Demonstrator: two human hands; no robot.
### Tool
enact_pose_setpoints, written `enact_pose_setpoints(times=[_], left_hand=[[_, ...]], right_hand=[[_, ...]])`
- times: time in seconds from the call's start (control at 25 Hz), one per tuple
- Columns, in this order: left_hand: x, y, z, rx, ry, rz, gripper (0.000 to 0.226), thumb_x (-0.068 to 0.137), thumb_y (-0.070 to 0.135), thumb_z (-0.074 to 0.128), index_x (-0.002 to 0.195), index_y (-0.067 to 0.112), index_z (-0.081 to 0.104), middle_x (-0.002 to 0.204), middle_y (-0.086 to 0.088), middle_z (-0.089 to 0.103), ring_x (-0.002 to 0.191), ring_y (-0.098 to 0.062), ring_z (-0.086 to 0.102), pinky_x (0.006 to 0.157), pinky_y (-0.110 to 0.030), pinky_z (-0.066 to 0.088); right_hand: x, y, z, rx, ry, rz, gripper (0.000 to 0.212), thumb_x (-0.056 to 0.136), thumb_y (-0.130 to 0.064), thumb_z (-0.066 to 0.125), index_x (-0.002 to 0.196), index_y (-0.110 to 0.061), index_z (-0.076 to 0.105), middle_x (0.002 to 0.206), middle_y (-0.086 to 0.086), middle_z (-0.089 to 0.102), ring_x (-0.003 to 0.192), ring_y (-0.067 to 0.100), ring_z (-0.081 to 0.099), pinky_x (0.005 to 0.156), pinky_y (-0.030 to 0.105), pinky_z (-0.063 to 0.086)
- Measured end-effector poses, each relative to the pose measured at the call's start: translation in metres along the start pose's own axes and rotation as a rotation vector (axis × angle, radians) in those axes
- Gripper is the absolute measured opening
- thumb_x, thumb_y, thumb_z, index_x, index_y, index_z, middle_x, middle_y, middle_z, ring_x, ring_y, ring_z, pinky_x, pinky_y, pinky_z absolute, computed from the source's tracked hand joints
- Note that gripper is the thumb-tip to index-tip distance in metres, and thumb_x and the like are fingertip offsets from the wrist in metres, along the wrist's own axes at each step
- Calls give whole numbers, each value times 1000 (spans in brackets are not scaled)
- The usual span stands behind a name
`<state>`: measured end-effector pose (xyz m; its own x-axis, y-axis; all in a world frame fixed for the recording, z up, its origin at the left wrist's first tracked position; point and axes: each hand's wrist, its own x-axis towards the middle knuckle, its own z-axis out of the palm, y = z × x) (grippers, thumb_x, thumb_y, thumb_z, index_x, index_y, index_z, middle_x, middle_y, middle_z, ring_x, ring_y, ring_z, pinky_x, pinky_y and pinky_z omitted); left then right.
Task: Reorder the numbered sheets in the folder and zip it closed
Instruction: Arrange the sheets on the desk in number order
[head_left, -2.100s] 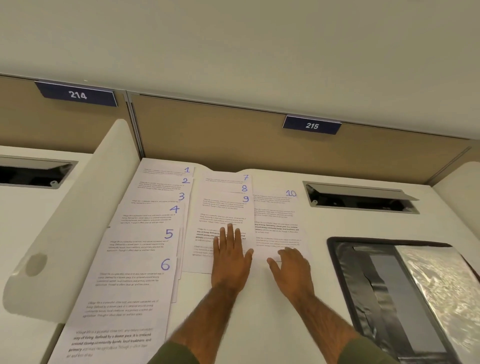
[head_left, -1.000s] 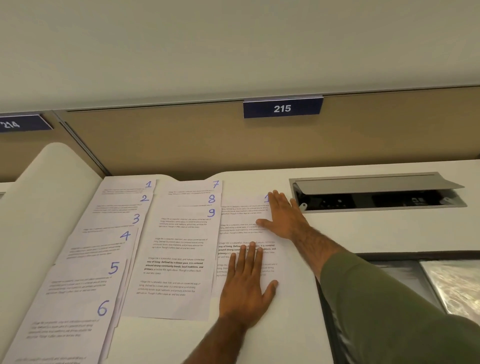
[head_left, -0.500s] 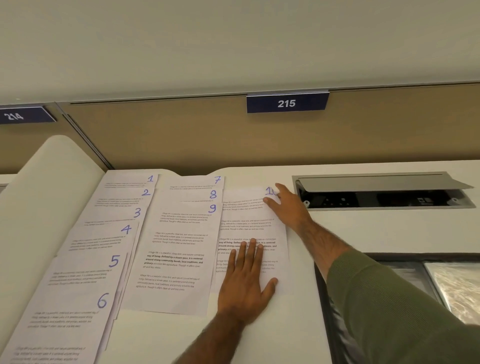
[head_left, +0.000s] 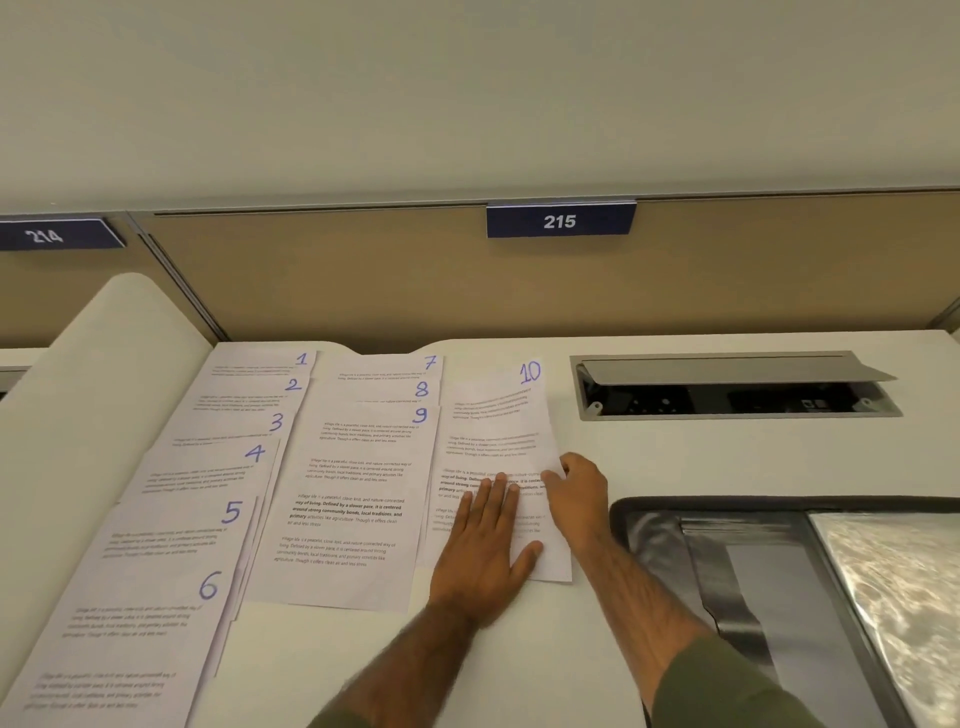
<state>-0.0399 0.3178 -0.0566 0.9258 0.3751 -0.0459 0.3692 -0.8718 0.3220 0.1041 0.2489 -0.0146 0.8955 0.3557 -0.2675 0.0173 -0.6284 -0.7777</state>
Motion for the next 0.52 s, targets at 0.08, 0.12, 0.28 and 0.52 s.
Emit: enact_pose_setpoints(times=[0.08, 0.12, 0.28, 0.52], left_hand=[[-3, 5, -4, -70, 9, 42, 71, 104, 59, 22, 160, 27, -7, 165, 12, -20, 153, -7, -17, 123, -27, -12], [-6, 9, -6, -117, 30, 43, 69, 105, 56, 24, 161, 27, -2, 166, 12, -14, 154, -6, -11, 124, -25, -8], [-19, 16, -29, -395, 227, -146, 56, 105, 43, 44, 157, 26, 33, 162, 14, 29, 148, -3, 28, 122, -23, 22], [-49, -28, -86, -558, 305, -400, 46, 100, 47, 54, 140, 25, 55, 138, 10, 60, 117, -9, 60, 105, -33, 48]], right_hand=[[-9, -4, -16, 29, 73, -7, 17, 101, -15, 54, 84, -14, 55, 91, 1, 63, 76, 14, 61, 56, 17, 43], [-13, -5, -27, 45, 99, -14, 19, 101, -14, 54, 82, -13, 54, 88, 1, 63, 75, 15, 61, 55, 17, 42], [-40, -5, -74, 97, 143, -58, 19, 102, -17, 56, 84, -11, 58, 87, 3, 65, 72, 14, 63, 56, 19, 42], [-95, -22, -90, 321, 75, -26, 16, 100, -21, 62, 90, -9, 66, 89, 2, 73, 78, 25, 72, 67, 41, 61]])
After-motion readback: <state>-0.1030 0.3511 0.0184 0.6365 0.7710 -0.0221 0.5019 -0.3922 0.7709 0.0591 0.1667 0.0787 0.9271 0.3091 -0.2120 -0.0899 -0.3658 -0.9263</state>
